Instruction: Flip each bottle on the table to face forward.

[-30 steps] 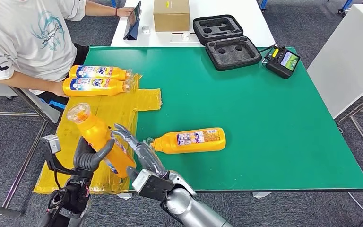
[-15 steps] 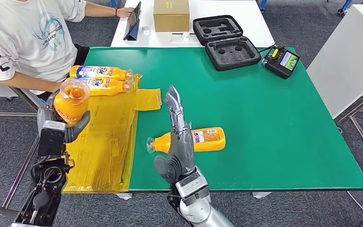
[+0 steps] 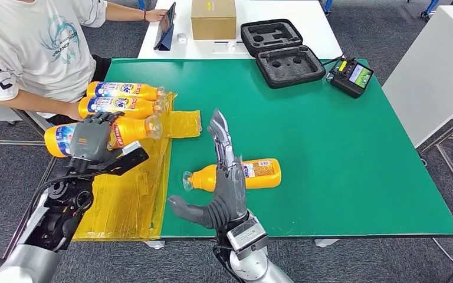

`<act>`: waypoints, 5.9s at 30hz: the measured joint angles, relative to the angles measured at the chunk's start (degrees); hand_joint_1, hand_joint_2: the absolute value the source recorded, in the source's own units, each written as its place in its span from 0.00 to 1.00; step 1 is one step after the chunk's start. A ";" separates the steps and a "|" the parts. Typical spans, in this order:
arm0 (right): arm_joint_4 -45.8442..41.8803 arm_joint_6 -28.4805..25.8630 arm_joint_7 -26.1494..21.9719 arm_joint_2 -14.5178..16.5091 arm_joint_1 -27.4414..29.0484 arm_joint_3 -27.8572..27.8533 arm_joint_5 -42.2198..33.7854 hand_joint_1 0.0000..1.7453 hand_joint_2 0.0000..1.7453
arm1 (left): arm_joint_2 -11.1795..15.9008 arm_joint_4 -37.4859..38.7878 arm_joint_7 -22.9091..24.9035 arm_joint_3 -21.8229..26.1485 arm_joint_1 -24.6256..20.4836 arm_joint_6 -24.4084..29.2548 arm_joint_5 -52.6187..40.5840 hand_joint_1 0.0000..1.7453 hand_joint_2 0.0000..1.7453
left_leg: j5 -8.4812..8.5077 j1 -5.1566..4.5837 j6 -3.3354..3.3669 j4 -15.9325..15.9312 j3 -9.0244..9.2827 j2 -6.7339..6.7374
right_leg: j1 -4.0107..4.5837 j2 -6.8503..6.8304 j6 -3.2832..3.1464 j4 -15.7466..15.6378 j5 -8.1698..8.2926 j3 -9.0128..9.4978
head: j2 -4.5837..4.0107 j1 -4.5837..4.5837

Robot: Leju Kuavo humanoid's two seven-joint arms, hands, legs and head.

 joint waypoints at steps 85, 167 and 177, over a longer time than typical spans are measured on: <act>8.87 5.57 1.09 1.32 0.20 -2.31 2.98 0.00 1.00 | -5.44 31.53 -8.05 14.34 -11.68 -28.93 72.44 0.00 0.00 | 0.05 0.07 -0.04 -0.01 0.15 -0.10 | 0.02 -0.05 -0.02 0.01 -0.02 0.23 | 0.00 0.00; 52.73 28.21 15.53 -5.45 -21.51 -20.58 29.56 1.00 1.00 | -6.36 -2.17 -23.31 17.06 6.49 0.46 65.87 0.00 1.00 | -0.02 0.07 -0.08 0.00 0.71 0.19 | 0.02 0.23 0.01 -0.03 0.05 0.68 | 0.00 0.00; 40.33 25.25 3.36 -3.03 -13.69 -22.84 10.25 1.00 1.00 | -6.50 0.14 -13.38 15.08 8.84 -18.08 82.34 0.00 1.00 | 0.05 0.05 -0.05 0.01 0.22 0.13 | 0.01 0.19 0.03 0.00 0.06 0.27 | 0.00 -0.01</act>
